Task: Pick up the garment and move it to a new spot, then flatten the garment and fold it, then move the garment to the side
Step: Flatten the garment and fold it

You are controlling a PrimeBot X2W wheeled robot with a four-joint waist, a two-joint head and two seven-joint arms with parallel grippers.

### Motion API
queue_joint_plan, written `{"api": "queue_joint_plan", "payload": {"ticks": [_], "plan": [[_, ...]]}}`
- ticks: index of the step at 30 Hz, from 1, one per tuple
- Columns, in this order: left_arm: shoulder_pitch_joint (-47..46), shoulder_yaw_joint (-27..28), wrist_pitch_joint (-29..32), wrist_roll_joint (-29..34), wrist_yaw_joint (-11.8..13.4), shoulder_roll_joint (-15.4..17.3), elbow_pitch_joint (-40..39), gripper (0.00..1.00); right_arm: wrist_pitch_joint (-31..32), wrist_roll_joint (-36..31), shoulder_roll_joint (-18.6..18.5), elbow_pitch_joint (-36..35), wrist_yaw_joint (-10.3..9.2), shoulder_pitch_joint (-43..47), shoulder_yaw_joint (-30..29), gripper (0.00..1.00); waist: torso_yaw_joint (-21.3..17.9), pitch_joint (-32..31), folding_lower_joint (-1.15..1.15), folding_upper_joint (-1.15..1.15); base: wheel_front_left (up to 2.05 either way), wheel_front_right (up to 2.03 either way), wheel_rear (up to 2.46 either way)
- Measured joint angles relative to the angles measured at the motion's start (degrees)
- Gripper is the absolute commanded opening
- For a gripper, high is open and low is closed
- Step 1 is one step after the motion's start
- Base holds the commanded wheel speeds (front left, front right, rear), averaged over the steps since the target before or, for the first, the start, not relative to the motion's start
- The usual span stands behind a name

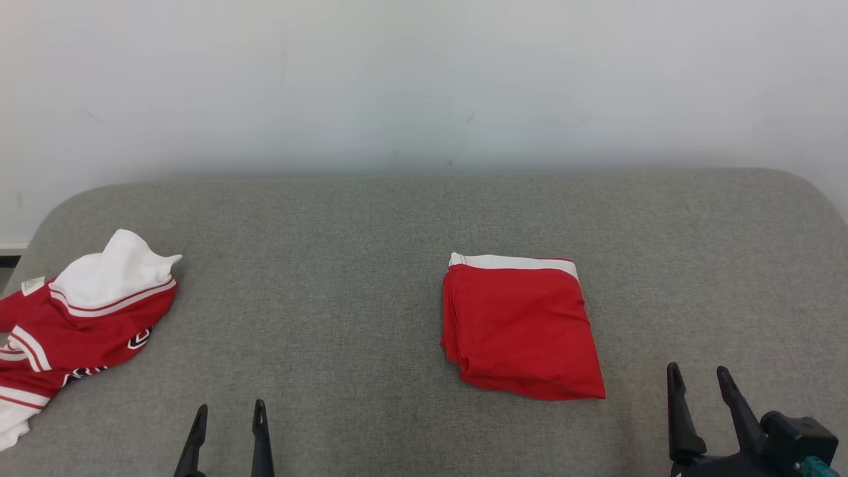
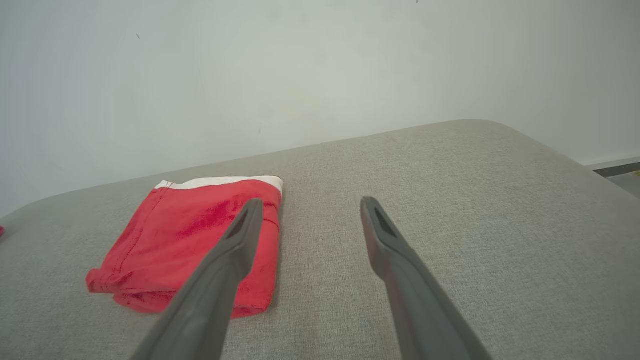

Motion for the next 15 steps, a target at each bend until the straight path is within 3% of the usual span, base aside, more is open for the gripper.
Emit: {"api": "queue_joint_plan", "payload": {"ticks": [15], "plan": [[2.40,4.70,0.00,0.43,-2.03,0.09,0.23,1.00,-5.53,0.30,-2.26,4.44,0.01,1.99,6.97,1.00,-2.81,-2.25,0.00,0.00,0.00,0.00,0.00]]}}
